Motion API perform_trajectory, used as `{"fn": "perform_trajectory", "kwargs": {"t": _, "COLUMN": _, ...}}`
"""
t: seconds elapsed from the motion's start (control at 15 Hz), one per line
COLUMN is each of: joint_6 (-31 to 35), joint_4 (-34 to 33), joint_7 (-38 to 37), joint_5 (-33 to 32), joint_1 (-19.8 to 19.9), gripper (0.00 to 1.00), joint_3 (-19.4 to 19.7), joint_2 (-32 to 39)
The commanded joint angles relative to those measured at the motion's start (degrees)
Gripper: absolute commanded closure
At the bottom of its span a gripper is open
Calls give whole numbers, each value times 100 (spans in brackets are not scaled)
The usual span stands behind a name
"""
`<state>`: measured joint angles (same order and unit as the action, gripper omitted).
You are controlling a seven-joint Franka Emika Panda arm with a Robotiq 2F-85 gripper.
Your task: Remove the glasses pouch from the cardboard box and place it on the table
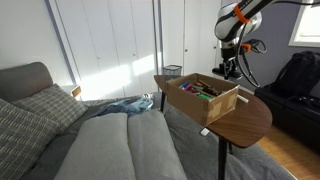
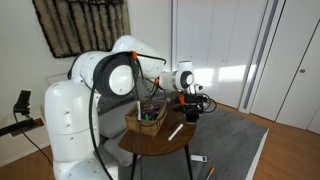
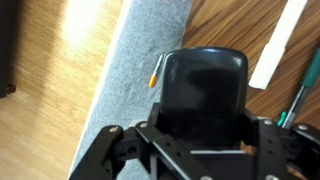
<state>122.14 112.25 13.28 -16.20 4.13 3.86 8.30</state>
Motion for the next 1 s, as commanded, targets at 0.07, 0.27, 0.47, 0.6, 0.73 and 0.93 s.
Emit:
{"fn": "perform_trajectory", "kwargs": {"t": 0.07, "joint_6": 266, "joint_4": -142, "joint_7": 556, "joint_5": 202, "joint_1": 113, "gripper": 55, "joint_3": -14, "joint_2": 171}}
{"fn": "perform_trajectory", "kwargs": {"t": 0.27, "joint_6": 435, "joint_4": -163, "joint_7": 416, "joint_5": 291, "joint_1": 54, "gripper": 55, "joint_3": -72, "joint_2": 259}}
{"fn": "perform_trajectory", "kwargs": {"t": 0.47, "joint_6": 514, "joint_4": -189, "joint_7": 400, "joint_5": 402, "joint_1": 44, "gripper": 55, "joint_3": -107, "joint_2": 368}}
{"fn": "perform_trajectory", "kwargs": {"t": 0.6, "joint_6": 501, "joint_4": -231, "joint_7": 449, "joint_5": 525, "joint_1": 58, "gripper": 55, "joint_3": -125, "joint_2": 454}}
{"fn": "perform_trajectory", "kwargs": {"t": 0.73, "joint_6": 519, "joint_4": -285, "joint_7": 471, "joint_5": 628, "joint_1": 73, "gripper": 55, "joint_3": -132, "joint_2": 533}}
{"fn": "perform_trajectory", "kwargs": {"t": 0.93, "joint_6": 516, "joint_4": -407, "joint_7": 509, "joint_5": 767, "joint_1": 86, "gripper": 55, "joint_3": -149, "joint_2": 680}}
